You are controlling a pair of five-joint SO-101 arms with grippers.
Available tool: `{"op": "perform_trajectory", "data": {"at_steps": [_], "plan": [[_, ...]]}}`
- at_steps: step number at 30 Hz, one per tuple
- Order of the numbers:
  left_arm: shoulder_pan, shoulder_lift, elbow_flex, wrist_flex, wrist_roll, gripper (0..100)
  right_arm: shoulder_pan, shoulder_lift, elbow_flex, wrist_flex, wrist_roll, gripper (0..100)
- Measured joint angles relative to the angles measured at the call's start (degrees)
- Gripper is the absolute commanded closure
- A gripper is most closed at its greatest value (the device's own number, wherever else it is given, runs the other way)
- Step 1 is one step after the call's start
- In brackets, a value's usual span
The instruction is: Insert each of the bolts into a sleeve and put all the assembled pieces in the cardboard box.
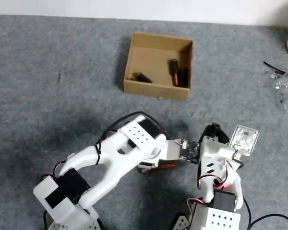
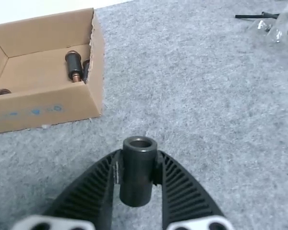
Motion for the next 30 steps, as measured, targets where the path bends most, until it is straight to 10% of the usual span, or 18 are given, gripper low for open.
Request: {"op": "perform_trajectory", "data": {"at_steps": [30], "plan": [[2.8,0.1,-0.5,0.5,9.4,89,5.1,0.0,0.0,0.0,0.1,99.4]]}}
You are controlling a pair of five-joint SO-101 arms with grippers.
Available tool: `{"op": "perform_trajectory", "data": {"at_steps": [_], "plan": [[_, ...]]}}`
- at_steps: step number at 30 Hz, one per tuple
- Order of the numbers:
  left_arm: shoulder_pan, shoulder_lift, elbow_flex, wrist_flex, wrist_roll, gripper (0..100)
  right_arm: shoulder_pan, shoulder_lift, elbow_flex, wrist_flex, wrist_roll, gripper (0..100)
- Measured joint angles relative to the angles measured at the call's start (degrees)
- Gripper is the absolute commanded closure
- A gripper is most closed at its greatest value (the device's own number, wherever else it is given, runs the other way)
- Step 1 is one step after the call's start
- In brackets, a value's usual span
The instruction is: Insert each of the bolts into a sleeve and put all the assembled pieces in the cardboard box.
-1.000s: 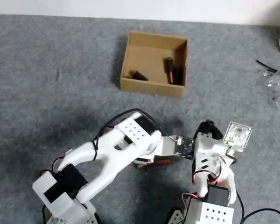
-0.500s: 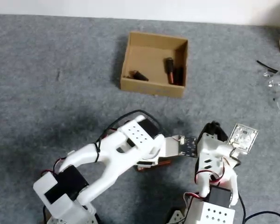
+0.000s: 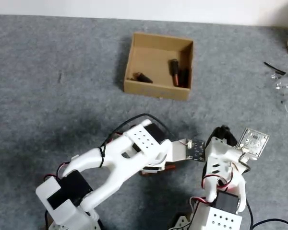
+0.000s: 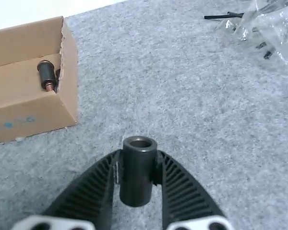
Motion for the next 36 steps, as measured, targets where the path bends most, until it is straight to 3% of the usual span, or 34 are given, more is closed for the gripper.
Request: {"op": "perform_trajectory", "data": {"at_steps": [19,36], "plan": [[-0.1,0.0,0.1,0.1,-0.4,89,-2.1,0.0,0.0,0.0,1.9,99.4],[-2.5,0.1,-0.2,-0.1,0.2,89,4.7,0.0,0.1,0.0,-1.1,99.4]]}}
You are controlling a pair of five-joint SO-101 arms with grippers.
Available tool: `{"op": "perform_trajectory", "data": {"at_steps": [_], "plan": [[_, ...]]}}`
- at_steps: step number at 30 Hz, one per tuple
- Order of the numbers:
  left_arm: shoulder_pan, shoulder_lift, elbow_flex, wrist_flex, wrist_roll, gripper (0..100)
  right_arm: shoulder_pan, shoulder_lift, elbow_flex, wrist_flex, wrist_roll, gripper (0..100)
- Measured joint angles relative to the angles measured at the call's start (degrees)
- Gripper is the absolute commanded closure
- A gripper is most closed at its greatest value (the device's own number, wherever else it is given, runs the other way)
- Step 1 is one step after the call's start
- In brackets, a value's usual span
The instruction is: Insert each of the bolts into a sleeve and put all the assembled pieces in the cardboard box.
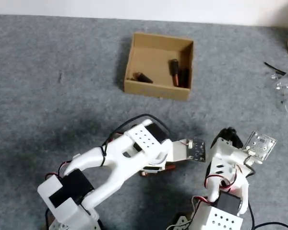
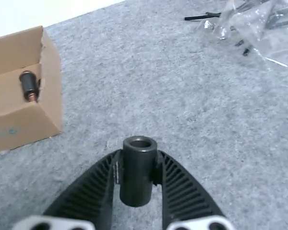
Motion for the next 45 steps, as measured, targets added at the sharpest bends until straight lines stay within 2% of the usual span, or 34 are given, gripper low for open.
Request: {"op": "perform_trajectory", "data": {"at_steps": [5,14,37,39,41,45], "plan": [[-0.2,0.0,0.0,0.0,0.0,89,0.4,0.0,0.0,0.0,0.0,99.4],[-0.4,0.0,0.0,0.0,0.0,89,8.4,0.0,0.0,0.0,-4.2,99.4],[1.3,0.3,0.0,0.0,2.2,90,8.3,0.0,0.0,0.0,-4.4,99.4],[1.3,0.3,-0.1,0.0,2.2,93,8.2,0.0,0.0,0.0,-4.4,99.4],[1.3,0.3,-0.1,0.0,2.2,100,7.7,0.0,0.0,0.0,-4.4,99.4],[1.4,0.3,-0.1,0.0,2.2,99,7.6,0.0,0.0,0.0,-4.4,99.4]]}}
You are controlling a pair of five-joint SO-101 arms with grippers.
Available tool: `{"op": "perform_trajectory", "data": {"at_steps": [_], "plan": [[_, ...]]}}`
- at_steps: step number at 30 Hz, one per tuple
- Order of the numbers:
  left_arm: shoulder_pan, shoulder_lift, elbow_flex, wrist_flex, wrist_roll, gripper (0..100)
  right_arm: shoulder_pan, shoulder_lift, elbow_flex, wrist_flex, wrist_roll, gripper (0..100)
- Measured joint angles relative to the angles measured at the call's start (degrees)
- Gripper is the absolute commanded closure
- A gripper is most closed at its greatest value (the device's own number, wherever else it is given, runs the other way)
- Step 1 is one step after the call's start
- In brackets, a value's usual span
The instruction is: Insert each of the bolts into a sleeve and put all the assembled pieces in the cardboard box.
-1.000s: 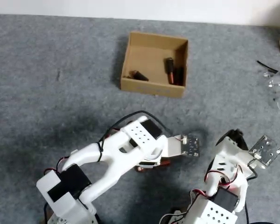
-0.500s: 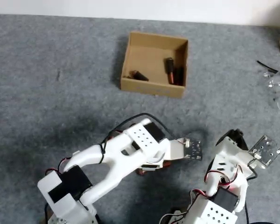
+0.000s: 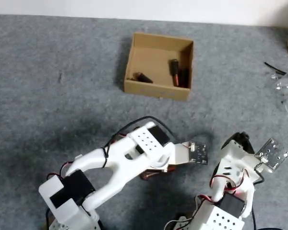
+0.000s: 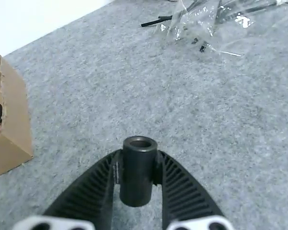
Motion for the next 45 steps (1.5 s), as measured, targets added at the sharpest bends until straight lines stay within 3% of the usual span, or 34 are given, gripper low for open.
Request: {"op": "perform_trajectory", "data": {"at_steps": [11,21,25,29,30,35,45], "plan": [[-1.8,-0.3,0.5,2.8,-1.5,99,0.0,0.0,0.0,0.0,0.0,99.4],[-17.0,-23.5,4.2,8.3,-1.8,99,0.0,0.0,0.0,-1.1,0.0,99.4],[-12.0,-28.7,10.5,7.2,-0.9,96,-1.9,0.0,0.0,-1.1,0.0,99.4],[-4.0,-29.5,11.3,5.0,6.9,78,-2.0,0.0,0.0,-1.1,0.0,99.4],[-2.9,-29.5,11.3,4.9,8.8,77,-2.0,0.0,0.0,-1.1,0.0,99.4],[-0.7,-26.5,11.3,4.4,12.4,80,-2.0,0.0,0.0,-1.1,0.0,99.4],[-0.5,-4.3,1.8,4.0,12.8,80,-1.9,0.0,0.0,-1.1,0.0,99.4]]}}
